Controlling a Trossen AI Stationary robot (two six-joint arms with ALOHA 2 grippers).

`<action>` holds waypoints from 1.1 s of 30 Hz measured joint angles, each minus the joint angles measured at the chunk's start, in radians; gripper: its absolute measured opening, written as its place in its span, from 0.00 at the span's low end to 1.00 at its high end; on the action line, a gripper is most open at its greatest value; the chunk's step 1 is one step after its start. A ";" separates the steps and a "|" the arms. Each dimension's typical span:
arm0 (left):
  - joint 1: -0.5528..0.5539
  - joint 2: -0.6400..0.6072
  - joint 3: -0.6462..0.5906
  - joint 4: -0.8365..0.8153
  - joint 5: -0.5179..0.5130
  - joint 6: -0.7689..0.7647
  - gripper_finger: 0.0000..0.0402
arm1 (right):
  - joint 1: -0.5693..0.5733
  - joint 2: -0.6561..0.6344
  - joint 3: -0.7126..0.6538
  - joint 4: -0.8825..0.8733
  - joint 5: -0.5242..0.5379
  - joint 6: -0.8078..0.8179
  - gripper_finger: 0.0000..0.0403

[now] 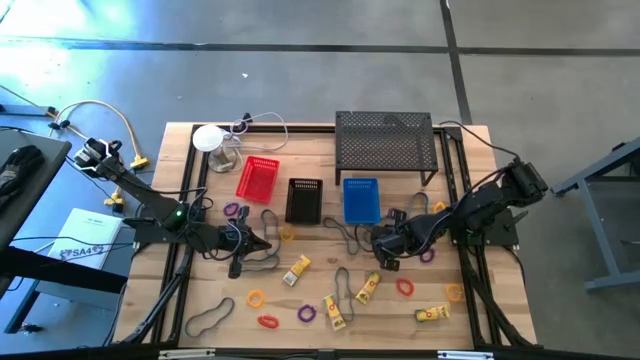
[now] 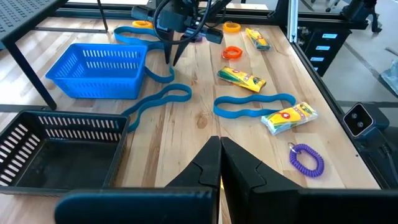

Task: Pick & Place Office Desk Supplies
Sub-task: Put the blue rubber band into the blue bin

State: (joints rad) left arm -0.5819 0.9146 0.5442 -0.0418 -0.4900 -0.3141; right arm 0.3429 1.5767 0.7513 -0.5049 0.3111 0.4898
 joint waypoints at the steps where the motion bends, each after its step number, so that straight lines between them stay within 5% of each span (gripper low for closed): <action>1: 0.000 0.000 0.000 0.000 0.000 0.000 0.00 | -0.004 0.002 0.000 0.000 0.000 0.000 0.11; 16: 0.000 0.000 0.000 -0.004 0.000 0.000 0.00 | 0.019 0.051 0.019 -0.003 0.002 -0.016 0.01; 26: 0.000 0.000 0.000 -0.004 0.000 0.000 0.00 | 0.157 0.026 0.237 -0.172 -0.021 0.011 0.01; 33: 0.000 0.000 0.000 -0.004 0.000 0.000 0.00 | 0.214 0.025 0.356 -0.141 0.216 -0.074 0.01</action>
State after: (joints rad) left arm -0.5819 0.9142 0.5438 -0.0456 -0.4900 -0.3141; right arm 0.5566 1.6015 1.1074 -0.6460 0.5266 0.4154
